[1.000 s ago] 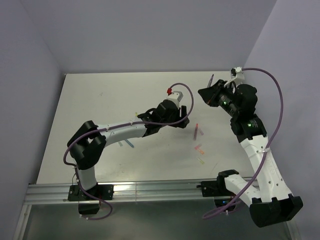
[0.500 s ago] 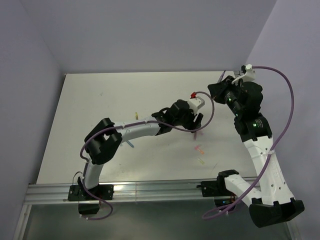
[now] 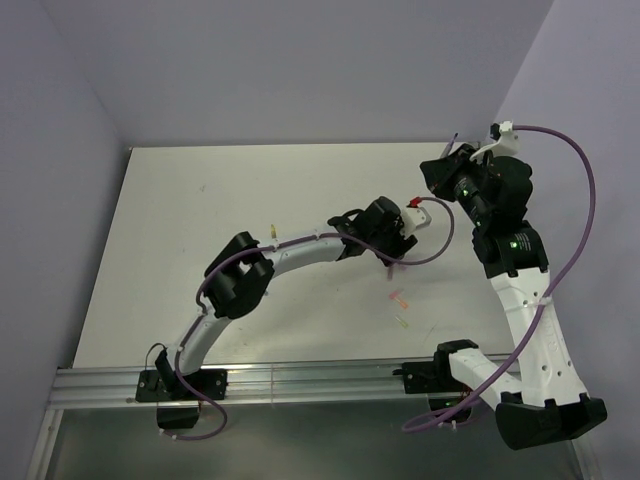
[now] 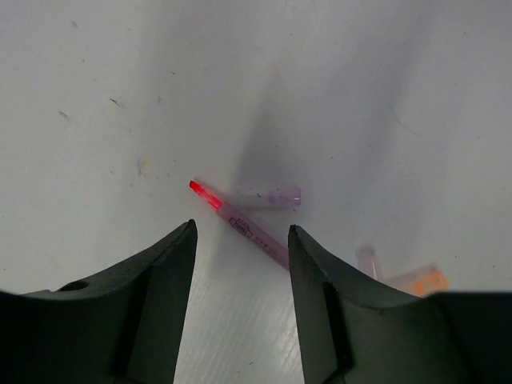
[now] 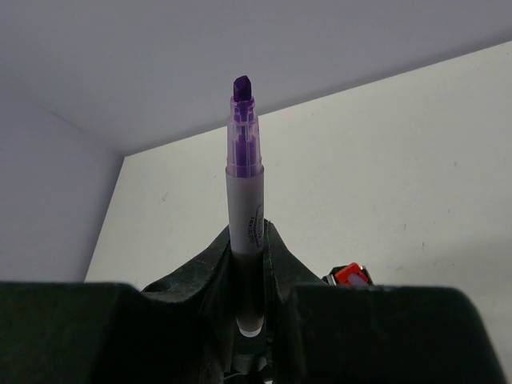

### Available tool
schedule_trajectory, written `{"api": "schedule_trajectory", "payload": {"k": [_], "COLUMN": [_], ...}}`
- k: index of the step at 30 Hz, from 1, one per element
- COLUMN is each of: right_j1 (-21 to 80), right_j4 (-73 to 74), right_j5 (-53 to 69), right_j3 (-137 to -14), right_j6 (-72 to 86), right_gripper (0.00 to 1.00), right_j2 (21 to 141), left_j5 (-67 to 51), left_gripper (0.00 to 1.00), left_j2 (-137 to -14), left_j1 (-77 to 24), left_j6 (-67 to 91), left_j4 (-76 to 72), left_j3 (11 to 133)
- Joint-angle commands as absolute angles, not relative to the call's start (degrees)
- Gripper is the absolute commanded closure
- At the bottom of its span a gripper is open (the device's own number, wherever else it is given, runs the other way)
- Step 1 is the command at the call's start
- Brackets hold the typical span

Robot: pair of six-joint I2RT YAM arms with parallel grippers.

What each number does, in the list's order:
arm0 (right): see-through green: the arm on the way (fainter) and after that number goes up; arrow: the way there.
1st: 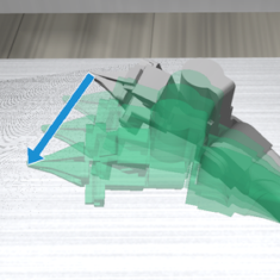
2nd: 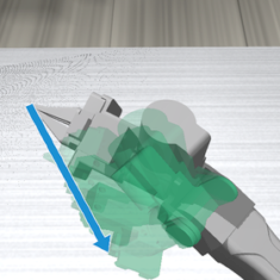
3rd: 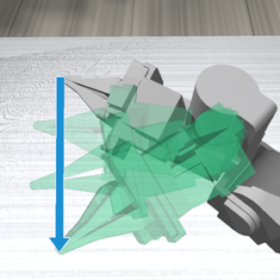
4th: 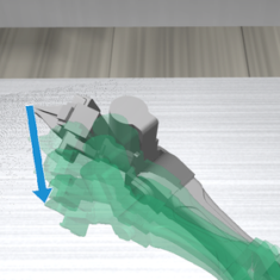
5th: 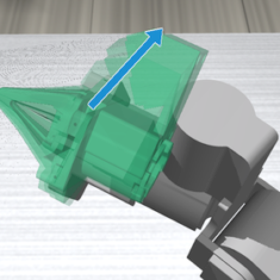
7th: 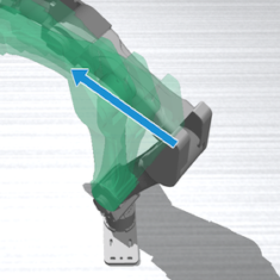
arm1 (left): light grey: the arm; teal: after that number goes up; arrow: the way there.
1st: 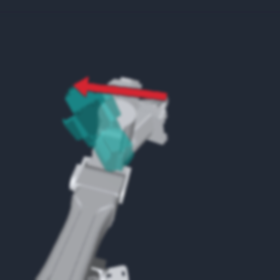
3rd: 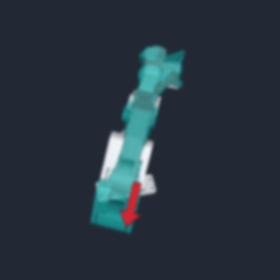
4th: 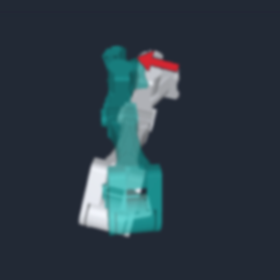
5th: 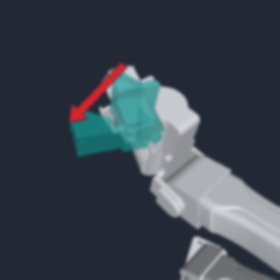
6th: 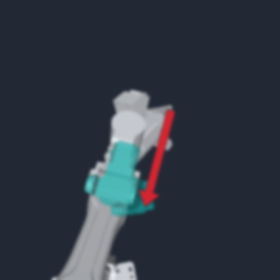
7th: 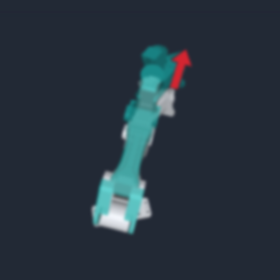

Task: Insert the pens into the pen caps
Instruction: Insert the pen cap onto the pen.

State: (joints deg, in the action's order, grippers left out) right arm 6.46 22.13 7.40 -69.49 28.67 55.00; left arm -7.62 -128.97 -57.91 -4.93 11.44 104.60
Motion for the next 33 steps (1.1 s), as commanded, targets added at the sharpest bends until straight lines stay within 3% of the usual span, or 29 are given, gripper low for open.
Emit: {"api": "schedule_trajectory", "payload": {"k": [1,6,14,33], "right_j1": [5.80,5.80,5.63,5.45], "right_j4": [21.27,21.36,22.23,21.27], "right_j5": [8.17,7.82,7.56,9.58], "right_j3": [-71.63,-71.28,-71.63,-70.66], "right_j6": [28.74,28.74,28.74,29.09], "right_gripper": [1.00,1.00,1.00,1.00], "right_j2": [54.58,53.70,52.30,52.21], "left_j5": [-5.54,1.22,9.13,14.94], "left_gripper": [0.46,0.48,0.49,0.52], "left_j2": [-130.51,-130.43,-135.35,-141.24], "left_j1": [-58.71,-60.90,-61.70,-63.02], "left_j6": [2.87,15.89,33.82,40.96], "left_j4": [13.27,10.80,17.22,22.06], "left_j3": [110.37,110.74,121.36,122.43]}}
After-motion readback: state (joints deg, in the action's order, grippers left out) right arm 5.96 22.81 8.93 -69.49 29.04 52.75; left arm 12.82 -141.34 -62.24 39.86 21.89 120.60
